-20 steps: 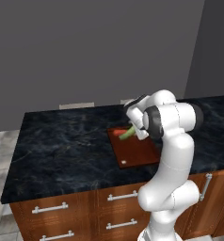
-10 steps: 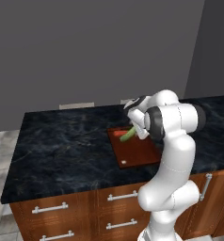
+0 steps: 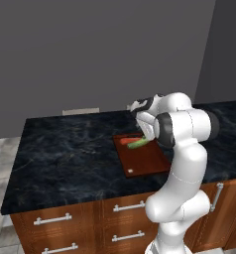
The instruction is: Place the two vegetables and bowl onto the tray for setting up a vegetable dip station.
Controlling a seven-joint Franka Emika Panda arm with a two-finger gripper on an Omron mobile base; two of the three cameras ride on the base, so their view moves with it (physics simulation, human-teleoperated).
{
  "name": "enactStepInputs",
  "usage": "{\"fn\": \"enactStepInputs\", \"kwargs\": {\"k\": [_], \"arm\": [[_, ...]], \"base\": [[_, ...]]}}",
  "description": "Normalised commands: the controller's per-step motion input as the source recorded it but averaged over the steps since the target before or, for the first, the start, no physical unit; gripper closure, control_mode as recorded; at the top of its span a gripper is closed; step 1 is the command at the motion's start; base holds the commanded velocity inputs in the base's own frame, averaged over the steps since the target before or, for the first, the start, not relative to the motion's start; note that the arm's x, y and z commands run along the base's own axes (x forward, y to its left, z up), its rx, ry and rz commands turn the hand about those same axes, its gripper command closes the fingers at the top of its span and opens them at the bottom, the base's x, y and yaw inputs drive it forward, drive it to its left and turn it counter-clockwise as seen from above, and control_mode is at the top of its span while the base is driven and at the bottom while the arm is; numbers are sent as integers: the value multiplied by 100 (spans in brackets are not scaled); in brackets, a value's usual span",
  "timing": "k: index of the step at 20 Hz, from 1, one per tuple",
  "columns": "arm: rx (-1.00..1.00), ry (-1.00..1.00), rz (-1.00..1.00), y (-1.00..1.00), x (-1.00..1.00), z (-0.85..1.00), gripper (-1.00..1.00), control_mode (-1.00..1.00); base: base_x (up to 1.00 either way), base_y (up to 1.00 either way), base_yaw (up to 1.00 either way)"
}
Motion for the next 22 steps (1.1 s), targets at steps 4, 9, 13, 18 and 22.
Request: {"fn": "enactStepInputs", "kwargs": {"k": [4, 9, 13, 18, 22], "arm": [[0, 10, 0, 0, 11, 26, -100, -100], [0, 6, 0, -1, 1, 27, -100, -100], [-2, 2, 0, -11, 0, 19, -100, -100], [-10, 0, -6, -15, 0, 1, -100, -100], [-13, -2, -11, -6, 0, 0, -100, -100]], "base": [[0, 0, 0], [0, 0, 0], [0, 0, 0], [0, 0, 0], [0, 0, 0]]}}
